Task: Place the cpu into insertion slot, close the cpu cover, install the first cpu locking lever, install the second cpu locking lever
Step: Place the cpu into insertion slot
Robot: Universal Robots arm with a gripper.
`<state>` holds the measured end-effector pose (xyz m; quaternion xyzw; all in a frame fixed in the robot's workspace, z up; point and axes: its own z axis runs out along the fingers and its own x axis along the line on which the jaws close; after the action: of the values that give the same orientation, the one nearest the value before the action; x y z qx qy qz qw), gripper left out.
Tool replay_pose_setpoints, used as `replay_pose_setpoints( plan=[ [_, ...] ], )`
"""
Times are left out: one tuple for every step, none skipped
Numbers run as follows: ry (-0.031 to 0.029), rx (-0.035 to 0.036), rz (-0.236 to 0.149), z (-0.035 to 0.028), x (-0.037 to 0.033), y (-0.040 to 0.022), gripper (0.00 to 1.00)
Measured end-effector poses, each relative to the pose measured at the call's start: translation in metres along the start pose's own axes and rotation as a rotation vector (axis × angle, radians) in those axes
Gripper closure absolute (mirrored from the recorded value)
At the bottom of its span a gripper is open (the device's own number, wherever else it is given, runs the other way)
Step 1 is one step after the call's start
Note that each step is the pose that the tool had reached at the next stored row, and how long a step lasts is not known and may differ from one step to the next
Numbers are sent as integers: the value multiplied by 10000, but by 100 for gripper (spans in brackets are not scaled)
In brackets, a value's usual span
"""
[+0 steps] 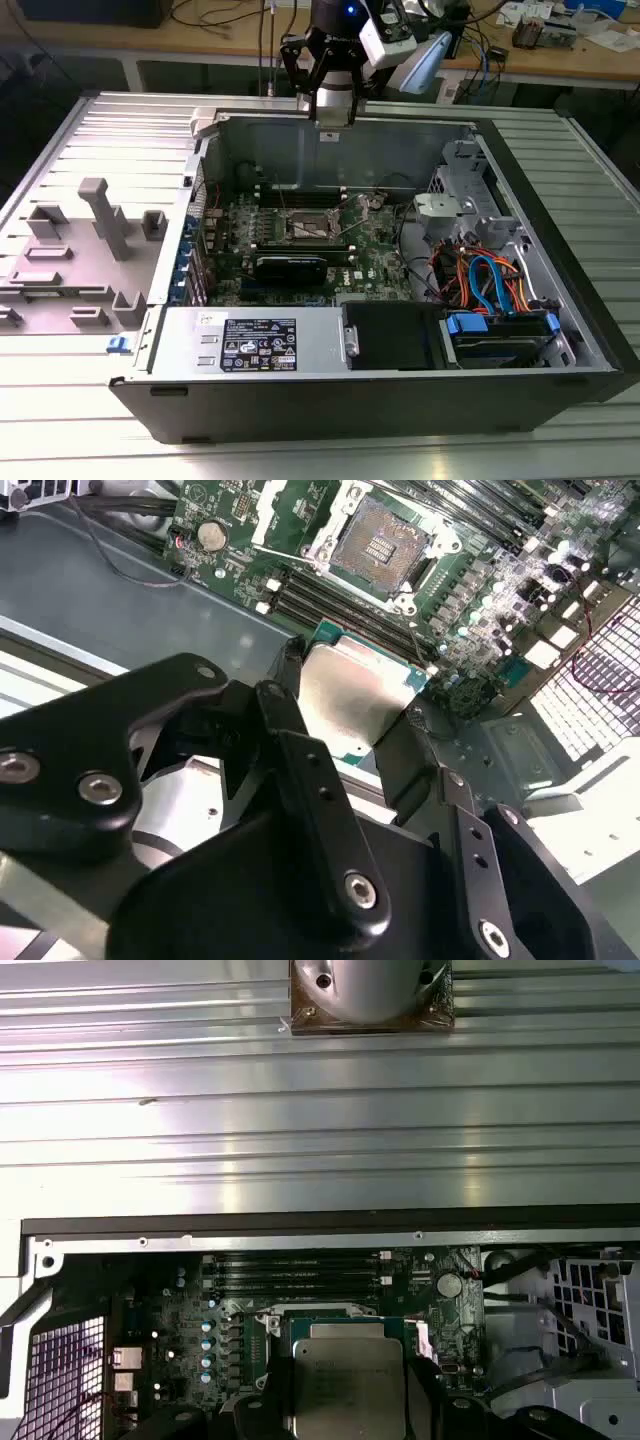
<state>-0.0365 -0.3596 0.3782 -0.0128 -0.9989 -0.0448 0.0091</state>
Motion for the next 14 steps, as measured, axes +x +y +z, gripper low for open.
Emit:
replay_pose_setpoints(
  plan=[
    [0, 0, -3, -2, -1, -17, 46],
    [0, 0, -1, -3, -1, -34, 46],
    [-1, -1, -1, -3, -1, -43, 46],
    [-2, -2, 6, -3, -1, -47, 46],
    [-6, 0, 66, -3, -1, -48, 46],
    [-21, -4, 235, -2, -2, -49, 46],
    [-31, -6, 344, -2, -2, -49, 46],
    [-36, -7, 403, -1, -2, -49, 46],
    [-37, -7, 416, -1, -1, -49, 46],
    [-38, -8, 417, -1, -1, -49, 46],
    [-38, -7, 418, -1, -1, -49, 46],
    [-37, -8, 418, -1, -1, -49, 46],
    [-38, -8, 419, -1, -1, -49, 46],
    [-38, -8, 420, -1, -1, -49, 46]
  ],
)
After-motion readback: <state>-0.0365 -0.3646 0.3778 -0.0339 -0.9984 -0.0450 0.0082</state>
